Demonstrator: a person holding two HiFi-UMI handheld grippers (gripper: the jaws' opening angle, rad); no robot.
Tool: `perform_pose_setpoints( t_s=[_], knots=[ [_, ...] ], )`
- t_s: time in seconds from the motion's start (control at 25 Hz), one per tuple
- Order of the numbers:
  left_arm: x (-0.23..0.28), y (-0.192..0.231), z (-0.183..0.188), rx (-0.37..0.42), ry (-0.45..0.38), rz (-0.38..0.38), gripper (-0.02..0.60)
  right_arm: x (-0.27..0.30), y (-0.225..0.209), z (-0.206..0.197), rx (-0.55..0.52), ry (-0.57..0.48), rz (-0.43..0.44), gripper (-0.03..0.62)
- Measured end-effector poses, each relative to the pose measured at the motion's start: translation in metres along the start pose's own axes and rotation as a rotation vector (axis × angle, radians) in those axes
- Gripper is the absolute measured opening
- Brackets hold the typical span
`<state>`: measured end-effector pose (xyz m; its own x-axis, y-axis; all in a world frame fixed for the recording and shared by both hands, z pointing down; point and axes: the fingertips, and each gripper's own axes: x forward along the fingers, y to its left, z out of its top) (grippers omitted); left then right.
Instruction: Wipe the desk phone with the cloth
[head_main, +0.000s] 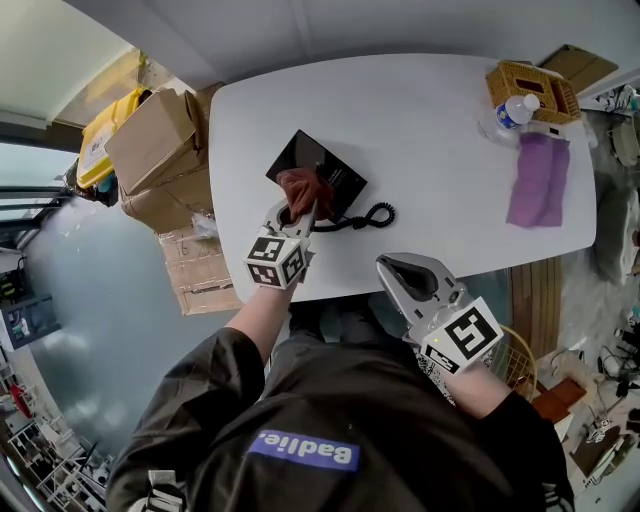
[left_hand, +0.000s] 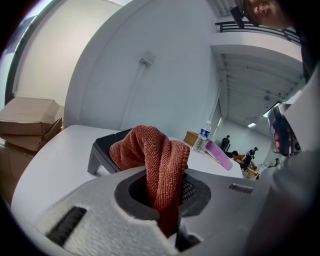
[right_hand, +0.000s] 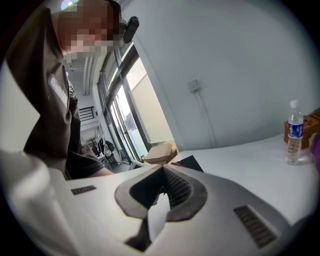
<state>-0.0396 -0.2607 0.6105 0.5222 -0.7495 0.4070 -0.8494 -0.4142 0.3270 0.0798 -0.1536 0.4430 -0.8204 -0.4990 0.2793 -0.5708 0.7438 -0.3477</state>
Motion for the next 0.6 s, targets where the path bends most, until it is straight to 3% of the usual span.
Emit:
perform_pose_setpoints(
  t_s=[0.4, 0.6],
  knots=[
    [0.009, -0.044, -0.040, -0.008, 0.093, -0.058, 0.032, -0.018, -0.003, -0.010, 0.026, -0.002, -0.014, 0.028],
    [-0.001, -0.038, -0.008, -0.005, 0.050, -0.029, 0.032, -0.018, -0.001, -0.001, 0.028, -0.034, 0.002, 0.028]
  ],
)
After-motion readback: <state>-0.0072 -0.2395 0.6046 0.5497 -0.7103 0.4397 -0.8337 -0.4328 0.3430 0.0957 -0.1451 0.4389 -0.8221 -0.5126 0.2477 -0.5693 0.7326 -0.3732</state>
